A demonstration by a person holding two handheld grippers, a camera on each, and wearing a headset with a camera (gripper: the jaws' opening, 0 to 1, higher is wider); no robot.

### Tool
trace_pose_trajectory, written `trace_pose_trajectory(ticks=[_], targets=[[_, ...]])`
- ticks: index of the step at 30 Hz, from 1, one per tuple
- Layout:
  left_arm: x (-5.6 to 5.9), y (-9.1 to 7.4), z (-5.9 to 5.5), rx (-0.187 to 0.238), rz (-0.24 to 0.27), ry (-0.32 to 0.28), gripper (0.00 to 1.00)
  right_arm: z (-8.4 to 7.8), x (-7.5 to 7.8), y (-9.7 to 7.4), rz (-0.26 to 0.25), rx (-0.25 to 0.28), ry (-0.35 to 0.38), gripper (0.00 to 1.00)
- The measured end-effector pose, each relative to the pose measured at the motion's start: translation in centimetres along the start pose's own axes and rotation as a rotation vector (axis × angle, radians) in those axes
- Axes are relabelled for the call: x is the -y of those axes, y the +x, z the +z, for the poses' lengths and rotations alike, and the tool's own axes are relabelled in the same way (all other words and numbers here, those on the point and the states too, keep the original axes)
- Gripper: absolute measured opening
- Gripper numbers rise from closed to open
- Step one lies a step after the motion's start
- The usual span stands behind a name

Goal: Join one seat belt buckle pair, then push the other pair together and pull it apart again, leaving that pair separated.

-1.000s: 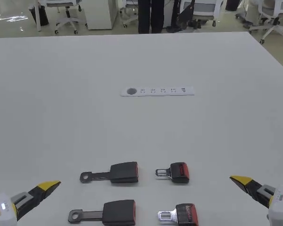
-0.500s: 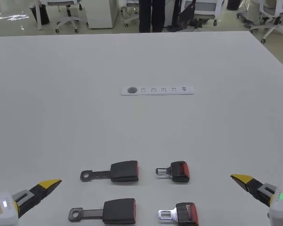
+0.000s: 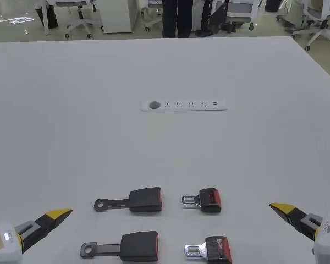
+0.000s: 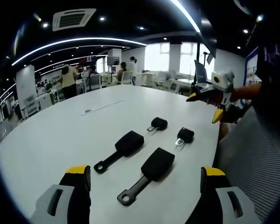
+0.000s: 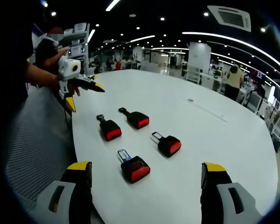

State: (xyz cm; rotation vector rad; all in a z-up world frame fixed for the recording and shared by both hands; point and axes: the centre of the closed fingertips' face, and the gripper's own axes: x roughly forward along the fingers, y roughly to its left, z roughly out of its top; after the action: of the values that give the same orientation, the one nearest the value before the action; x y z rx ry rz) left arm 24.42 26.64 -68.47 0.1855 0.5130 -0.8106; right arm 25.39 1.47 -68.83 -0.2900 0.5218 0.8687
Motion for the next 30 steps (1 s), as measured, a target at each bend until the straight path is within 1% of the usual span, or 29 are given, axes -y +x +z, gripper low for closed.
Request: trace_pose_trajectory(ticks=[6, 30], targets=[[0.36, -0.06, 0.22, 0.000, -0.001, 0.001, 0.99, -0.03, -0.05, 0.06, 0.001, 0.000, -0.001, 0.99], [0.50, 0.00, 0.41, -0.002, -0.005, 0.001, 0.99, -0.04, 0.23, -0.01, 0.000, -0.005, -0.007, 0.99]])
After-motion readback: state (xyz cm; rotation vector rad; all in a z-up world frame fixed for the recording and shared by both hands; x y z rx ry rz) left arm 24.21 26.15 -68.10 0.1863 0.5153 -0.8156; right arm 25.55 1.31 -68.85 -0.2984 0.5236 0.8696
